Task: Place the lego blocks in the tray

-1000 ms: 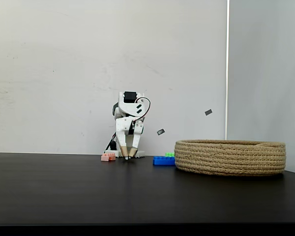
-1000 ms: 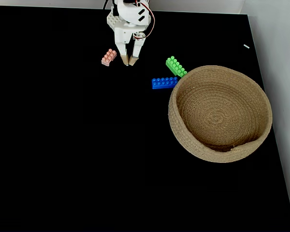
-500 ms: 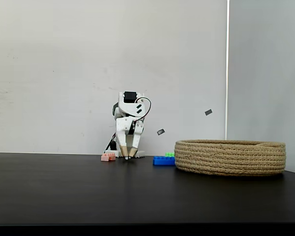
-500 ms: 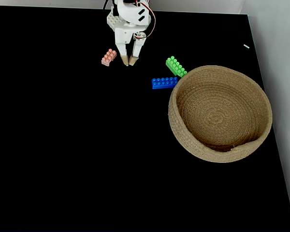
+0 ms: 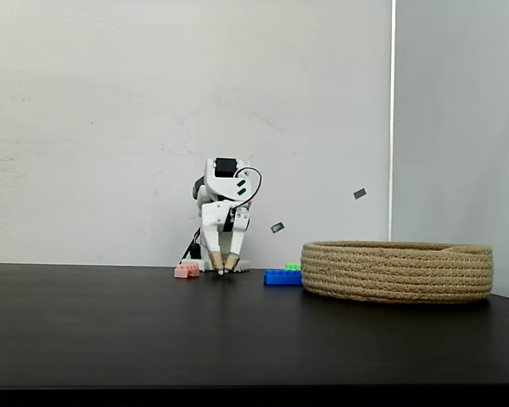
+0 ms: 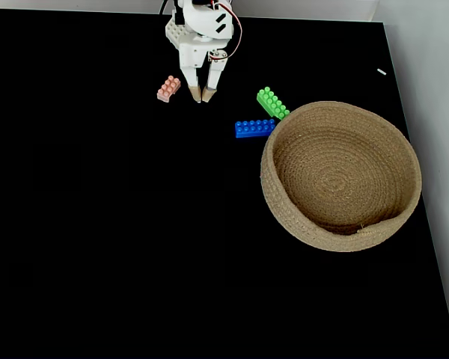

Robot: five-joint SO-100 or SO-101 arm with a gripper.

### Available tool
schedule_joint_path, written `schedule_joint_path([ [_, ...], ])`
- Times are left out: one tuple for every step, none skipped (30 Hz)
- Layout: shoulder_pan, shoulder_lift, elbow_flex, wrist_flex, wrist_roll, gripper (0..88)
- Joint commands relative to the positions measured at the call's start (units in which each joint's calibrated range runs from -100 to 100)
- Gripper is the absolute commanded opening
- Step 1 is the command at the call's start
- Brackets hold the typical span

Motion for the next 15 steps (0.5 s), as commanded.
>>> schedule_joint_path([
  [-1.6, 11.6, -14.3, 0.9, 4.0, 0.0],
  [-2.2, 15.0, -18.2, 1.7, 5.4, 0.9],
  [-3.1, 18.2, -22.0, 2.1, 5.9, 5.5],
  [-4.4, 21.3, -25.3, 2.6, 5.6, 10.7],
  [-5.6, 24.3, -28.6, 3.3, 5.4, 15.9],
  [-6.7, 27.1, -31.5, 4.2, 5.4, 22.0],
  [-7.7, 29.2, -34.1, 4.7, 5.4, 28.0],
  [-8.6, 31.5, -36.6, 5.3, 5.4, 30.1],
  [-9.4, 33.4, -38.5, 5.4, 5.4, 31.8],
  [-10.2, 35.1, -40.0, 5.4, 5.2, 33.0],
  [-10.9, 36.8, -41.3, 5.4, 5.1, 35.1],
  [-11.7, 38.4, -42.4, 5.4, 4.7, 36.5],
  [-12.5, 40.2, -43.3, 5.4, 4.2, 37.6],
  [-13.3, 42.3, -44.2, 5.4, 3.8, 38.4],
  [-14.2, 44.1, -44.9, 5.4, 3.4, 38.9],
])
